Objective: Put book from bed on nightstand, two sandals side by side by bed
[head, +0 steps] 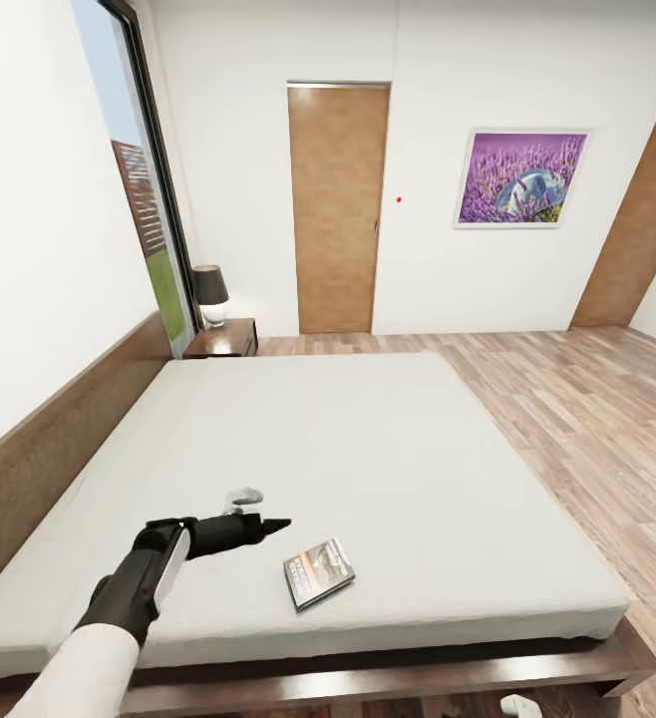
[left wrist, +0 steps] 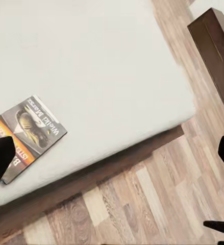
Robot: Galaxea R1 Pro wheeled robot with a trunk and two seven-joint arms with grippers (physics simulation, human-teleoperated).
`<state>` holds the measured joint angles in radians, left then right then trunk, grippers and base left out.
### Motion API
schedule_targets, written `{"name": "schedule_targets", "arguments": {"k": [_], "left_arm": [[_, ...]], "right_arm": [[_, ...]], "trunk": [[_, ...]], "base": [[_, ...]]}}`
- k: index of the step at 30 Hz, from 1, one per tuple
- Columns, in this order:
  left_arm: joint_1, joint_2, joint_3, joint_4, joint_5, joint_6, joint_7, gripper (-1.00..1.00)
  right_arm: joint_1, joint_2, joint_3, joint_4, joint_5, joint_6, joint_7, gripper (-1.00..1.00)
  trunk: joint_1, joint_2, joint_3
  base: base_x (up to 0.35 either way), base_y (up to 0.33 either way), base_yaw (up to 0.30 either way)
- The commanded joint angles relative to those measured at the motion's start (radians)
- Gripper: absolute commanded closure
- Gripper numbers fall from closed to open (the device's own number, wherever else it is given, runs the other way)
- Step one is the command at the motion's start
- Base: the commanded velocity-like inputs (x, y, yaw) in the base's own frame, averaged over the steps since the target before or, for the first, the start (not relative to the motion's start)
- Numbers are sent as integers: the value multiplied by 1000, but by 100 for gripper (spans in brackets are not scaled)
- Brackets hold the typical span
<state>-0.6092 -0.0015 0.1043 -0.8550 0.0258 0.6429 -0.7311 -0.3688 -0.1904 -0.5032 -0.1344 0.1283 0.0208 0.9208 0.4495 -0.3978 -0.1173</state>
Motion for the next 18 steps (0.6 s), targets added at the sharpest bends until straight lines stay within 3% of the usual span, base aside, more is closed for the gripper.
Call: {"name": "schedule_targets", "arguments": {"k": [1,5,13,18], "left_arm": [[-47,-1,2,-6,2,27,0,-100],[-138,-3,2,-13,6,73,47,-100],[-190,-10,3,-14,78,96,138,-100],[-197,-44,13,59,143,71,351,-100]], "right_arm": [[-1,0,-9,-1,10,2,4,-100],[-1,0,-9,-1,10,3,4,-100],[-1,0,-9,-1,10,2,4,-100],[-1,0,-9,-1,10,2,4,-100]], "trunk": [[1,-2,-2],[1,-2,-2],[1,-2,-2],[1,-2,-2]], "base": [[0,0,0],[0,0,0],[0,0,0],[0,0,0]]}}
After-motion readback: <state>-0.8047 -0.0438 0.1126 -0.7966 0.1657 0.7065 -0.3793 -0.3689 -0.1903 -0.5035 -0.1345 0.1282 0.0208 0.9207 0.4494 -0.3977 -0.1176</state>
